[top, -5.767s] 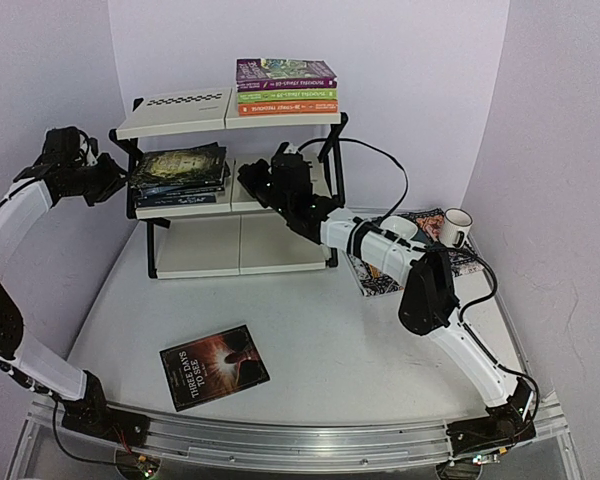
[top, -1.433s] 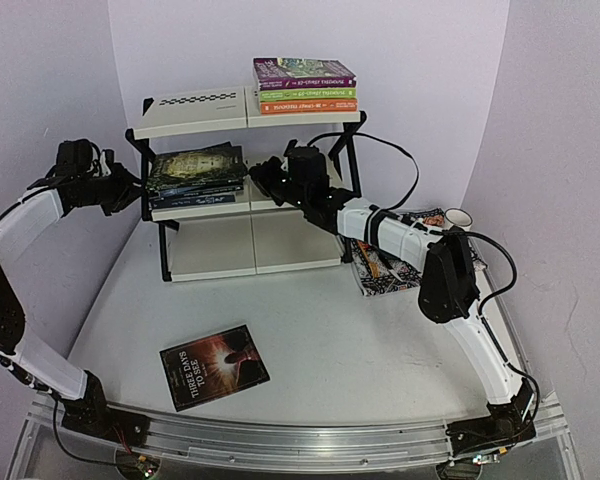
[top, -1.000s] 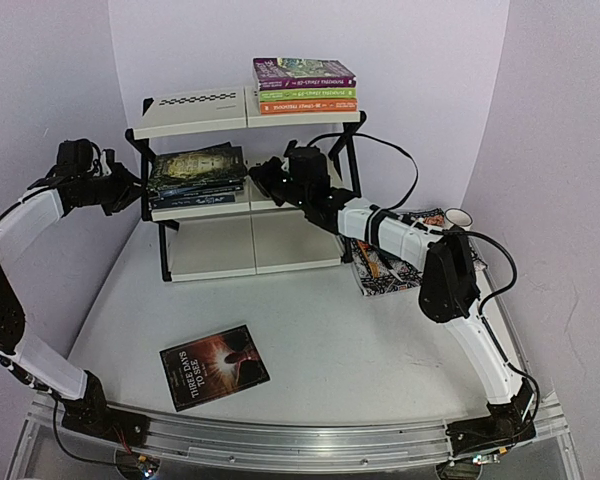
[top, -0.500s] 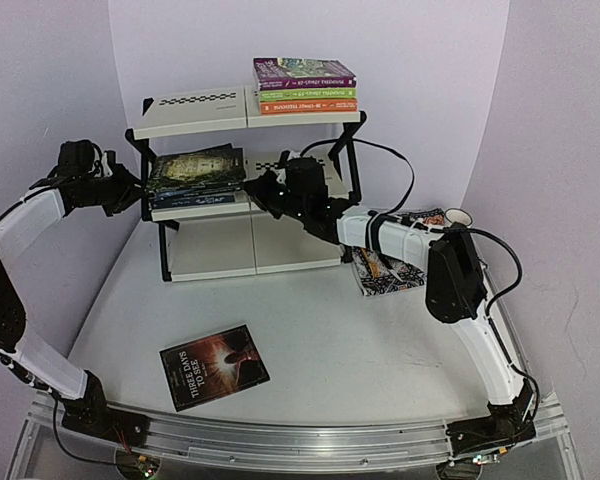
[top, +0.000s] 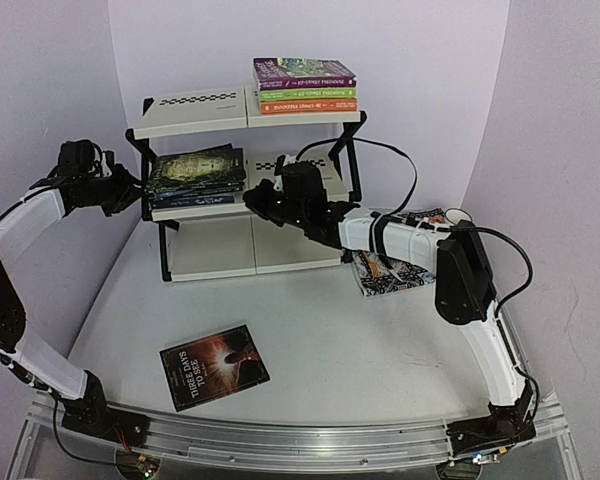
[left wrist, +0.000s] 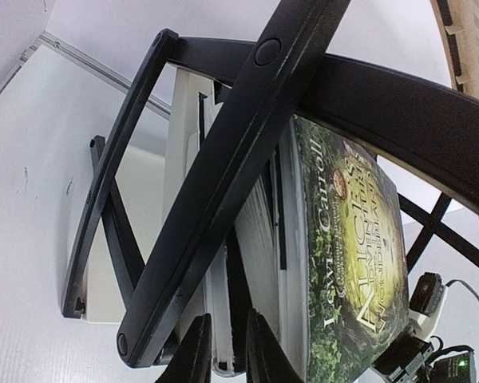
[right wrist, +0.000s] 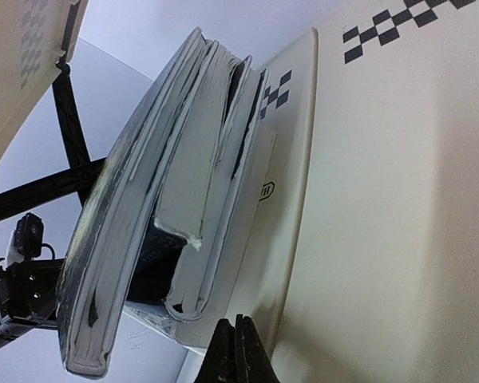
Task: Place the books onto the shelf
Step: Adjust the book pile on the shelf.
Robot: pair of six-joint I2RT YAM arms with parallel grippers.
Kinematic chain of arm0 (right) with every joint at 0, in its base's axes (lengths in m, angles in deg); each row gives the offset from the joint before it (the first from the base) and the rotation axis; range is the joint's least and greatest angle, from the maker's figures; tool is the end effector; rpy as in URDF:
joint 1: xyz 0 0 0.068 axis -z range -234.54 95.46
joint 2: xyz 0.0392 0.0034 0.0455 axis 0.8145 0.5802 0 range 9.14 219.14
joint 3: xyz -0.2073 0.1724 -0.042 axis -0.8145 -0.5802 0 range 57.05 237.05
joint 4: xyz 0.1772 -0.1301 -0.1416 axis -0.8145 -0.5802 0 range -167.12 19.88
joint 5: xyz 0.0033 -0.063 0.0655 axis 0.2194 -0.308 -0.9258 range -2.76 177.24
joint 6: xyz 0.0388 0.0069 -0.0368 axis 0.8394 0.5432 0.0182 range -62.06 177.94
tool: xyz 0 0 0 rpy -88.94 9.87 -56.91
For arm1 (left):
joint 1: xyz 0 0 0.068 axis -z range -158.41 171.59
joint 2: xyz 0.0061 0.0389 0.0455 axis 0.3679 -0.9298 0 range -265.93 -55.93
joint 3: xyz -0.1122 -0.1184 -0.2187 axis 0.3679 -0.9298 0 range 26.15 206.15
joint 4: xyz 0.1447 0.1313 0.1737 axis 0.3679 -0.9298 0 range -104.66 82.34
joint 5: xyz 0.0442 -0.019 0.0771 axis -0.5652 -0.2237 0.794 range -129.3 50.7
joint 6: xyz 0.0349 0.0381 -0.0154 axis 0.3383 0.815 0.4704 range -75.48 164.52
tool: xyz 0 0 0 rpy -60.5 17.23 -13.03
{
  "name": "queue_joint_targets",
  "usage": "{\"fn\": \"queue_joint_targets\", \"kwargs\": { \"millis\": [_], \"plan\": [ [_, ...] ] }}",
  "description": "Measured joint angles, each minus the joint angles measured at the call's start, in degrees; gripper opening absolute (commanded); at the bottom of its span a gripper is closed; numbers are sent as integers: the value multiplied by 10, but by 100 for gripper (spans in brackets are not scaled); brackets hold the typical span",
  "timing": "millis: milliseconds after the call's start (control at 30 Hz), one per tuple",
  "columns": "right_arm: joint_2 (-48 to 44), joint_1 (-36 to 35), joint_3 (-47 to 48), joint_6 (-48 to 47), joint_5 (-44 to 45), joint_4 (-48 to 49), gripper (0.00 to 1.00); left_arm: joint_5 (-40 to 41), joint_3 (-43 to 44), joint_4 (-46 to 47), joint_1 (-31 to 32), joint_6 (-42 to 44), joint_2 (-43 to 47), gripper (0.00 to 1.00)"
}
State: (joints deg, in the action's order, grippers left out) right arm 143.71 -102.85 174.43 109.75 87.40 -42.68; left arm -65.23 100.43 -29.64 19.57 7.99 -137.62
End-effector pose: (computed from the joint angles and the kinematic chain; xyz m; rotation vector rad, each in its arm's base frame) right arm 0.3758 0.4219 0.3062 0.0501 1.5541 1.4259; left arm 0.3252 -0.0041 0.3506 -0.4298 2.0920 -0.8322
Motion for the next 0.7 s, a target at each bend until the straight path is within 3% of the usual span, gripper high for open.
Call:
{"fn": "queue_joint_targets", "kwargs": {
  "millis": [233,367,700],
  "plan": [
    [0,1,26,-49,43,-36,0,7,0,0,0,0,3,18],
    [0,2,42,-95,57,-50,7,9,0,0,0,1,4,18],
    [56,7,156,-230,44,-45,2,11,0,-1,0,3,4,18]
  ]
}}
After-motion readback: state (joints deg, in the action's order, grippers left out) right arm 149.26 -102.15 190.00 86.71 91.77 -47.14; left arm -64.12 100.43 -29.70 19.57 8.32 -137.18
